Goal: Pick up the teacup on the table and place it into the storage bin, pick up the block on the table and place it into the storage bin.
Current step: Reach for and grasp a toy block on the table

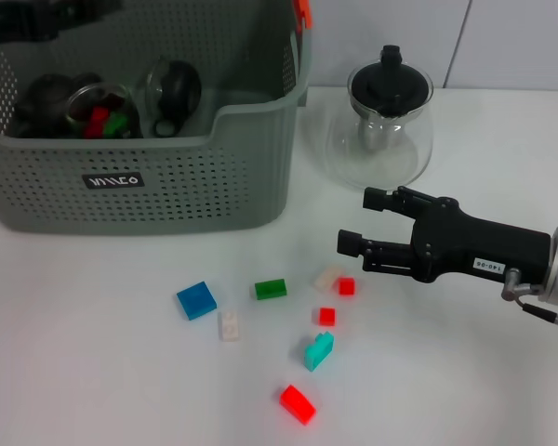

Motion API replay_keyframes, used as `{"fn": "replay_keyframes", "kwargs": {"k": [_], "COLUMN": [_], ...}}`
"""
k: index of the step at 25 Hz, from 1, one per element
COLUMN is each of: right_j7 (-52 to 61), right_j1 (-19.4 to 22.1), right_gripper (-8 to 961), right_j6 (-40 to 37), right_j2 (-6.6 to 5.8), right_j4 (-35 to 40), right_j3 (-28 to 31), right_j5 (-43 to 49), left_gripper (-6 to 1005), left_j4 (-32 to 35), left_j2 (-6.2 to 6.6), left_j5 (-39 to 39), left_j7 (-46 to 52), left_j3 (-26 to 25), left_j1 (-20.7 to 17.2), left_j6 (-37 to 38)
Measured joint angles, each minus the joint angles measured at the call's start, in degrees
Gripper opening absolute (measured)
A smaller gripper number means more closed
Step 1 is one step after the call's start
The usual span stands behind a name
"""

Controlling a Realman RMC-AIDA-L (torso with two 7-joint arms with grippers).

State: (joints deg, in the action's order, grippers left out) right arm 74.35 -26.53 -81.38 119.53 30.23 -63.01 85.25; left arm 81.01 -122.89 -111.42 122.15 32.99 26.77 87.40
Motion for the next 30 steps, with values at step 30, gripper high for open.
{"fn": "replay_keyframes", "kwargs": {"k": [30], "right_j7": [-13.4], "right_j1": [3.3], "right_gripper": [944], "right_j6": [-9.5], "right_j2": [-1.23], "right_j4": [-4.7], "right_j3": [0.6], "right_j5": [1.8], "left_gripper": [698], "left_j4": [-43.6], "left_j2": [-0.50], "left_j5": [-11.3], "left_j7": [-61.7], "left_j3": [-2.9], "left_j1": [-6.0], "left_j6": [6.4]}}
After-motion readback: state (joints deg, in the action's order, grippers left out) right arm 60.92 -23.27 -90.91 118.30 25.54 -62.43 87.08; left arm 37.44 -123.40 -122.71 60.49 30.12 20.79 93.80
